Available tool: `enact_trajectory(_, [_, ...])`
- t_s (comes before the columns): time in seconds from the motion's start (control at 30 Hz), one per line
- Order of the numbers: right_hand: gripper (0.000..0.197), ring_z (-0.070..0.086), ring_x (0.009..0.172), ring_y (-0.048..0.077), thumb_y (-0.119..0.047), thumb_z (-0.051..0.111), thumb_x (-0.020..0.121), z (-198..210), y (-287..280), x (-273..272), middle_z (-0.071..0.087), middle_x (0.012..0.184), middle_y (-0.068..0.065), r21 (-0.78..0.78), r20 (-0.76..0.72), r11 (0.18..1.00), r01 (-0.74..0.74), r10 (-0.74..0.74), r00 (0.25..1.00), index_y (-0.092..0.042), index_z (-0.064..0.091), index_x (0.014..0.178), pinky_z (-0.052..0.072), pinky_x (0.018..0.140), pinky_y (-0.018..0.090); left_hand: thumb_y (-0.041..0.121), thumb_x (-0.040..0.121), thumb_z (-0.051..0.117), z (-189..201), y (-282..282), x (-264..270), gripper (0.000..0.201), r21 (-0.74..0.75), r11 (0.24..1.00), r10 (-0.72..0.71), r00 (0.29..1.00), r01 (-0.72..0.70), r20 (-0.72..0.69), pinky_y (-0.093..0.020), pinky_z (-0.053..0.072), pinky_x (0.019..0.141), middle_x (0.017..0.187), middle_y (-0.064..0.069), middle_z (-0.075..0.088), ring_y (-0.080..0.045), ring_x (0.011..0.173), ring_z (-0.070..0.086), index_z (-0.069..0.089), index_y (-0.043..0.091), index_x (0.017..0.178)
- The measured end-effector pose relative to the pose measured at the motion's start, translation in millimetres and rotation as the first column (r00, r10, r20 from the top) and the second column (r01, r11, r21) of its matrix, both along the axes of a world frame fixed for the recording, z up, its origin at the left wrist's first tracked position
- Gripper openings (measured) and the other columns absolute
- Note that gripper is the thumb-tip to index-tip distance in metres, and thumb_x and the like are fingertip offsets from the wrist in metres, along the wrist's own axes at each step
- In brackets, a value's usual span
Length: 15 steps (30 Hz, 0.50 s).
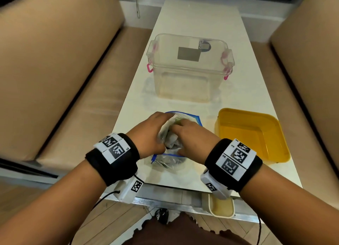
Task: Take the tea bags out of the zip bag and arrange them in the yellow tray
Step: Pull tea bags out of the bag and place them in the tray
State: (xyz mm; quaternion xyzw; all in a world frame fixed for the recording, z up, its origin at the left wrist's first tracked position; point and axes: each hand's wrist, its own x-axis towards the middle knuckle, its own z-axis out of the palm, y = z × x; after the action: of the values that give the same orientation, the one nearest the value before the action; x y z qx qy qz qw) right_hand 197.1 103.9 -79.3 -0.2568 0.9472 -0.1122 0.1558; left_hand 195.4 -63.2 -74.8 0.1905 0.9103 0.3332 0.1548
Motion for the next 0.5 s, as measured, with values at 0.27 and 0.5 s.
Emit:
enact_trajectory(0.27, [0.052,0.05,0.113,0.026,-0.034,0.062,0.084,-5.5,-4.2,4.3,0.05,0.128,0.007,0.145,-0.036,0.989,0.001,0.005,0.999,-0.019,0.043,0.13,0.041,0.081,0.032,0.002,0.063,0.068,-9.0,2.7,2.7,0.086,0.043,0.999,-0.021,1.0,0.022,-0.023,-0.037,0.048,0.087,0.129,0.001,0.045,-0.02,0.11,0.053,0.037,0.024,0.14])
enact_trajectory(0.5, [0.028,0.061,0.088,0.025,-0.011,0.051,0.086,-4.5,-2.1,2.9,0.064,0.099,0.003,0.074,-0.064,0.997,-0.008,0.012,0.998,-0.023,0.06,0.109,0.042,0.065,0.03,0.005,0.068,0.07,-5.1,-2.8,1.4,0.084,0.037,0.999,0.017,0.999,-0.016,-0.038,-0.006,0.034,0.064,0.132,0.005,0.04,0.001,0.072,0.05,0.034,0.023,0.142])
